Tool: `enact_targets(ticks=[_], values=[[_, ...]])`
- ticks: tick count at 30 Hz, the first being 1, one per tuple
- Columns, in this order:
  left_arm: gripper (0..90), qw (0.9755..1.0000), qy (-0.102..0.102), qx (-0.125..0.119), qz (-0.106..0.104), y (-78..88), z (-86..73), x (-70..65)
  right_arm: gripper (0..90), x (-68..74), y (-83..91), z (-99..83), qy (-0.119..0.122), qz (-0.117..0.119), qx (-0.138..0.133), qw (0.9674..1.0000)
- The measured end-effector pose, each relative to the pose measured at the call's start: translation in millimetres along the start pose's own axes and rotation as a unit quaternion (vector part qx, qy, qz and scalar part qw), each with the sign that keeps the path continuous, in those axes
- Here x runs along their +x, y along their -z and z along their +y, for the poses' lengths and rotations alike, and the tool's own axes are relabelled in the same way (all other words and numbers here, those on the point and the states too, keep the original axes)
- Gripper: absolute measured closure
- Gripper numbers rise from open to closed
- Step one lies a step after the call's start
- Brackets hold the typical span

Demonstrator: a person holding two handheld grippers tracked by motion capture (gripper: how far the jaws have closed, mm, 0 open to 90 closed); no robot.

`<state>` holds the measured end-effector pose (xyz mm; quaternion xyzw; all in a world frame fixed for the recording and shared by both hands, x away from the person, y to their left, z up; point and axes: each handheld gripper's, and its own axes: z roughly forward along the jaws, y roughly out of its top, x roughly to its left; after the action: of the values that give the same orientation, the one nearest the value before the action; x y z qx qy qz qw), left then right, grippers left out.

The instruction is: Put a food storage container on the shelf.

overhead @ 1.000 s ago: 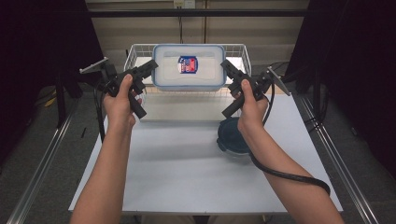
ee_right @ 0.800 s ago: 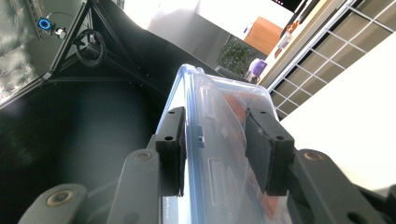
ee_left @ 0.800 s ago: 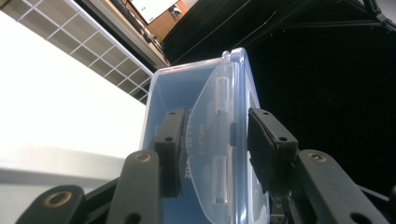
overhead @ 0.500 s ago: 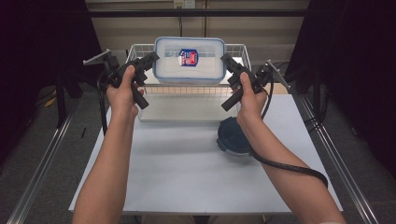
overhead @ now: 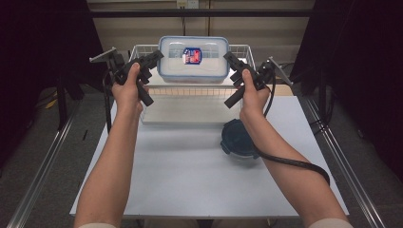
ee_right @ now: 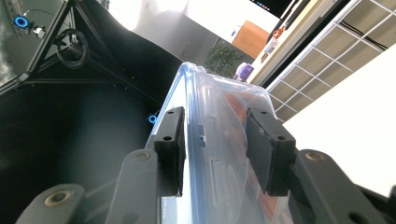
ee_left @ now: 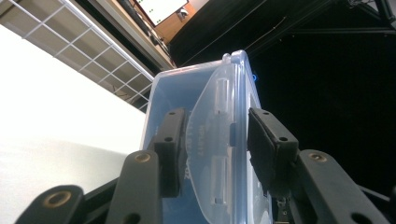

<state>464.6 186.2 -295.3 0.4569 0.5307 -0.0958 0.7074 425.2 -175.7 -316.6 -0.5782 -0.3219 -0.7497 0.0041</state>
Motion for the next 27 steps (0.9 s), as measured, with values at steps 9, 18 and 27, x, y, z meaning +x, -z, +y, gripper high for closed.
enact_targets(ticks=[9, 18, 27], values=[[58.6, 0.9999, -0.004, -0.006, 0.009, -8.6, 4.8, 9.8, 58.9, -7.2, -9.8, -0.9, -0.006, -0.010, 0.001, 0.9999], [58.0, 0.9999, 0.005, -0.004, 0.015, -16.4, 3.3, 22.4, 58.9, -13.3, -18.6, 0.5, 0.002, -0.020, -0.005, 0.9998], [57.6, 0.9996, 0.005, -0.014, 0.022, -20.6, 2.1, 28.8, 58.7, -18.9, -27.4, 1.3, 0.008, -0.029, -0.005, 0.9995]])
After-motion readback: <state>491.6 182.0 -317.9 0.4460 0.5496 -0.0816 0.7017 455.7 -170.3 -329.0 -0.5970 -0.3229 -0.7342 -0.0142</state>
